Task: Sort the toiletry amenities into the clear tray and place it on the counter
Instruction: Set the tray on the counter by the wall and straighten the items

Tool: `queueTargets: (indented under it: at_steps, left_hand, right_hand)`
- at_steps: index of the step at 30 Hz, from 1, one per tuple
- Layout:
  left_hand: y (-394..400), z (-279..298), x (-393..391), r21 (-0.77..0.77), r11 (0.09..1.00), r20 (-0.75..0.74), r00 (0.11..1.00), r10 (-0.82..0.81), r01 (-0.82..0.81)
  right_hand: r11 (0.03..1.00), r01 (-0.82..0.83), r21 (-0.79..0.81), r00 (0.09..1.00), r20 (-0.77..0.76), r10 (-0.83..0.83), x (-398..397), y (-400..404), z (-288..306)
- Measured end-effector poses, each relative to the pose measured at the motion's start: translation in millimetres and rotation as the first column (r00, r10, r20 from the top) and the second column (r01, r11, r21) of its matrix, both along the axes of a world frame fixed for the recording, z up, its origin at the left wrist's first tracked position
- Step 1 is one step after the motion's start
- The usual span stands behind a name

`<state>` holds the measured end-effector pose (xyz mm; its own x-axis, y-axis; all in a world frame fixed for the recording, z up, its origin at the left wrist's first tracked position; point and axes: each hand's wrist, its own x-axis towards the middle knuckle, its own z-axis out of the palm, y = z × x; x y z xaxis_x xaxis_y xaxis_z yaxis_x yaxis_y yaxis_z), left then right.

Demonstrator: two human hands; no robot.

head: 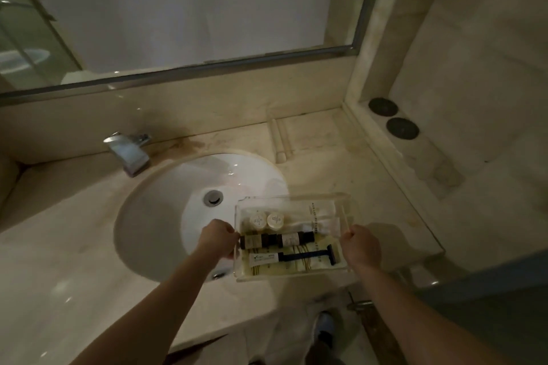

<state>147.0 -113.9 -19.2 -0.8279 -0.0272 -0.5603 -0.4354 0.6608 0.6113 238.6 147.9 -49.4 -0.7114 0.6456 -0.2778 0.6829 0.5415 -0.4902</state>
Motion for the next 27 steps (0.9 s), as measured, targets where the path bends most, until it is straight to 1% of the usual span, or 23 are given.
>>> queueTargets:
  at_steps: [6, 11, 18, 22, 27]
  left_hand:
    - [83.8, 0.8, -46.3, 0.029, 0.999, -0.012, 1.000, -0.017, 0.018]
    - [130.8, -6.4, -79.3, 0.025, 0.999, -0.010, 1.000, 0.029, -0.029]
    - [154.5, -15.0, -104.1, -0.021, 0.997, -0.003, 0.997, 0.080, -0.080]
    - [158.9, -16.4, -112.2, -0.029, 0.993, -0.008, 0.993, 0.114, -0.114]
    - [164.7, -15.7, -126.5, -0.011, 0.991, -0.023, 0.991, 0.134, -0.134]
  right_hand:
    - [0.995, 0.087, -0.048, 0.995, -0.042, -0.089, -33.3, 76.4, 2.7]
    - [0.992, 0.100, -0.083, 0.991, -0.078, -0.107, -72.5, 124.1, 4.1]
    - [0.976, 0.075, -0.202, 0.996, -0.029, -0.083, -115.9, 154.2, -7.0]
    - [0.987, 0.018, -0.158, 0.998, -0.064, -0.029, -130.1, 160.2, -6.3]
    - [0.992, 0.007, -0.126, 1.000, -0.029, -0.011, -147.1, 165.6, -5.6]
